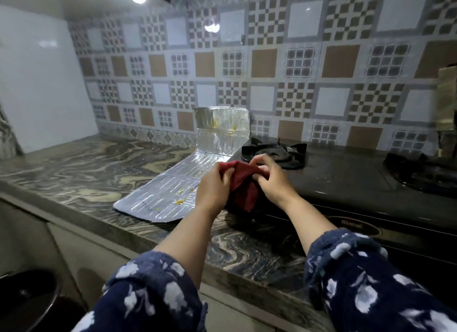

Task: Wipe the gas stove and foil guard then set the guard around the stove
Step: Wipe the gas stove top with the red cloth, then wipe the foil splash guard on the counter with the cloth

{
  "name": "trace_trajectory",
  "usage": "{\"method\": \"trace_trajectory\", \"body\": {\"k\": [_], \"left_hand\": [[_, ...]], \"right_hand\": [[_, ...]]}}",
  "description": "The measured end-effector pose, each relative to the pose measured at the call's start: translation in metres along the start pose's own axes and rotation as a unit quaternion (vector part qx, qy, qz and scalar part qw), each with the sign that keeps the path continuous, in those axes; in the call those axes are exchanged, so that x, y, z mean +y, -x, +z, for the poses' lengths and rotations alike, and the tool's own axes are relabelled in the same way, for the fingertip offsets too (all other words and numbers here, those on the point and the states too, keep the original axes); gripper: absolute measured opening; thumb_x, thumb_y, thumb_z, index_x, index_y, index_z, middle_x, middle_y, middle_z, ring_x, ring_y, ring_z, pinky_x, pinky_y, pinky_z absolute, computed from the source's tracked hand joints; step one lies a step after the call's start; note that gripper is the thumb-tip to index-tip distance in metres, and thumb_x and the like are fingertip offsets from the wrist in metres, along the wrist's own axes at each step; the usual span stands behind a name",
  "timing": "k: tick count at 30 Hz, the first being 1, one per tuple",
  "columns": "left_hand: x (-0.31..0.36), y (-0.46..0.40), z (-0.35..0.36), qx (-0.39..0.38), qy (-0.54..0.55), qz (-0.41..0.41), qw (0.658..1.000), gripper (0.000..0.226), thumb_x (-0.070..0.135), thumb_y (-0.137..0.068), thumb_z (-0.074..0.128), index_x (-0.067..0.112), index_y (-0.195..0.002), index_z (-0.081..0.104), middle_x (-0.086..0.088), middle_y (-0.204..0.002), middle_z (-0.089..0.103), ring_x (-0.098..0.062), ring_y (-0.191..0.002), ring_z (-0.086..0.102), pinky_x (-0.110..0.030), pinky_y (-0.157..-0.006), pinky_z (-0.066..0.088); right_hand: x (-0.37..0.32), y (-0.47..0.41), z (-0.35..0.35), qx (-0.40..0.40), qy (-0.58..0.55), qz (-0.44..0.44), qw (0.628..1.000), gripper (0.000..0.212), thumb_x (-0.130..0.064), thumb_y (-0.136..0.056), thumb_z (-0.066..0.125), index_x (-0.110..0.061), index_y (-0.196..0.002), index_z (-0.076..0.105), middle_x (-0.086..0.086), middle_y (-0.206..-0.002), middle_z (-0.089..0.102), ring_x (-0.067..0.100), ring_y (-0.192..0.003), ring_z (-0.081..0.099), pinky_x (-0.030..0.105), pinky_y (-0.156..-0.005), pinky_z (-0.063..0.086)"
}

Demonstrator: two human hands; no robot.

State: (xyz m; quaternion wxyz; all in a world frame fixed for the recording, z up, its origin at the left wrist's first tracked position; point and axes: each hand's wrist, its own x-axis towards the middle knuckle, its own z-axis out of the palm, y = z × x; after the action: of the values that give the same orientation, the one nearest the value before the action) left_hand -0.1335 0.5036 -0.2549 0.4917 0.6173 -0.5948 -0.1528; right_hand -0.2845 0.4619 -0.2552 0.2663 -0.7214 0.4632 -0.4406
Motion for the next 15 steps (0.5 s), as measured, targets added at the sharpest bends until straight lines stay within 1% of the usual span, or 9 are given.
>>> {"method": "trace_trajectory", "body": {"k": [2, 3, 5, 6, 7, 9, 11, 13, 15], "left_hand": [[-0.015, -0.006, -0.016, 0.011, -0.012, -0.016, 1.0, 0.022, 0.032, -0.093, 0.051, 0.022, -0.111, 0.059, -0.005, -0.106, 0.069, -0.025, -0.101, 0.062, -0.034, -0.082, 0.047], [-0.024, -0.01, -0.023, 0.021, -0.015, -0.024, 0.999, 0.023, 0.031, -0.093, 0.051, 0.021, -0.112, 0.057, -0.006, -0.106, 0.069, -0.027, -0.101, 0.062, -0.036, -0.084, 0.047], [-0.045, -0.015, -0.039, 0.039, -0.019, -0.043, 0.998, 0.026, 0.029, -0.094, 0.051, 0.017, -0.117, 0.05, -0.01, -0.109, 0.068, -0.03, -0.103, 0.061, -0.037, -0.085, 0.046], [-0.056, -0.018, -0.046, 0.044, -0.021, -0.053, 0.997, 0.028, 0.028, -0.094, 0.052, 0.016, -0.119, 0.047, -0.011, -0.11, 0.067, -0.03, -0.103, 0.061, -0.036, -0.085, 0.045], [-0.068, -0.021, -0.053, 0.045, -0.021, -0.063, 0.997, 0.03, 0.027, -0.094, 0.052, 0.016, -0.121, 0.044, -0.013, -0.111, 0.066, -0.031, -0.103, 0.061, -0.036, -0.084, 0.044], [-0.095, -0.031, -0.067, 0.039, -0.02, -0.084, 0.995, 0.032, 0.027, -0.093, 0.054, 0.015, -0.121, 0.042, -0.013, -0.111, 0.065, -0.031, -0.1, 0.061, -0.035, -0.082, 0.044], [-0.124, -0.047, -0.08, 0.026, -0.018, -0.096, 0.995, 0.031, 0.026, -0.093, 0.055, 0.016, -0.119, 0.043, -0.012, -0.109, 0.065, -0.028, -0.095, 0.06, -0.032, -0.079, 0.042], [-0.154, -0.066, -0.09, 0.01, -0.015, -0.108, 0.994, 0.029, 0.026, -0.092, 0.055, 0.017, -0.117, 0.045, -0.009, -0.105, 0.063, -0.025, -0.089, 0.058, -0.028, -0.075, 0.038], [-0.183, -0.088, -0.1, -0.006, -0.009, -0.121, 0.993, 0.025, 0.026, -0.092, 0.056, 0.019, -0.114, 0.047, -0.005, -0.103, 0.062, -0.022, -0.086, 0.056, -0.027, -0.073, 0.037]], "right_hand": [[-0.007, -0.008, 0.026, -0.027, -0.01, -0.013, 1.0, 0.062, 0.004, -0.082, 0.045, -0.056, -0.095, 0.057, -0.009, -0.107, 0.07, 0.016, -0.106, 0.064, 0.043, -0.098, 0.049], [-0.01, -0.012, 0.04, -0.039, -0.002, -0.014, 0.999, 0.069, 0.005, -0.082, 0.041, -0.058, -0.103, 0.058, -0.01, -0.117, 0.067, 0.012, -0.113, 0.06, 0.035, -0.103, 0.046], [-0.015, -0.018, 0.068, -0.071, 0.012, -0.007, 0.997, 0.072, 0.005, -0.083, 0.036, -0.053, -0.119, 0.058, -0.009, -0.13, 0.06, 0.007, -0.118, 0.054, 0.024, -0.104, 0.04], [-0.016, -0.022, 0.082, -0.084, 0.019, -0.005, 0.996, 0.07, 0.005, -0.084, 0.035, -0.048, -0.123, 0.058, -0.007, -0.132, 0.06, 0.008, -0.119, 0.053, 0.024, -0.104, 0.04], [-0.015, -0.027, 0.097, -0.093, 0.028, -0.006, 0.995, 0.067, 0.005, -0.084, 0.035, -0.043, -0.124, 0.059, -0.004, -0.132, 0.06, 0.012, -0.121, 0.053, 0.027, -0.105, 0.04], [-0.014, -0.037, 0.129, -0.112, 0.041, -0.005, 0.993, 0.067, 0.006, -0.083, 0.034, -0.041, -0.124, 0.06, -0.002, -0.134, 0.059, 0.018, -0.126, 0.051, 0.035, -0.107, 0.041], [-0.011, -0.053, 0.161, -0.141, 0.034, 0.008, 0.989, 0.07, 0.009, -0.08, 0.032, -0.038, -0.124, 0.061, -0.001, -0.135, 0.059, 0.018, -0.128, 0.051, 0.036, -0.108, 0.041], [-0.009, -0.072, 0.191, -0.162, 0.034, 0.03, 0.986, 0.073, 0.01, -0.077, 0.03, -0.037, -0.122, 0.063, -0.003, -0.13, 0.063, 0.016, -0.12, 0.057, 0.032, -0.103, 0.046], [-0.01, -0.093, 0.217, -0.175, 0.053, 0.06, 0.981, 0.073, 0.009, -0.076, 0.03, -0.038, -0.12, 0.064, -0.002, -0.121, 0.067, 0.017, -0.104, 0.062, 0.031, -0.092, 0.051]]}}
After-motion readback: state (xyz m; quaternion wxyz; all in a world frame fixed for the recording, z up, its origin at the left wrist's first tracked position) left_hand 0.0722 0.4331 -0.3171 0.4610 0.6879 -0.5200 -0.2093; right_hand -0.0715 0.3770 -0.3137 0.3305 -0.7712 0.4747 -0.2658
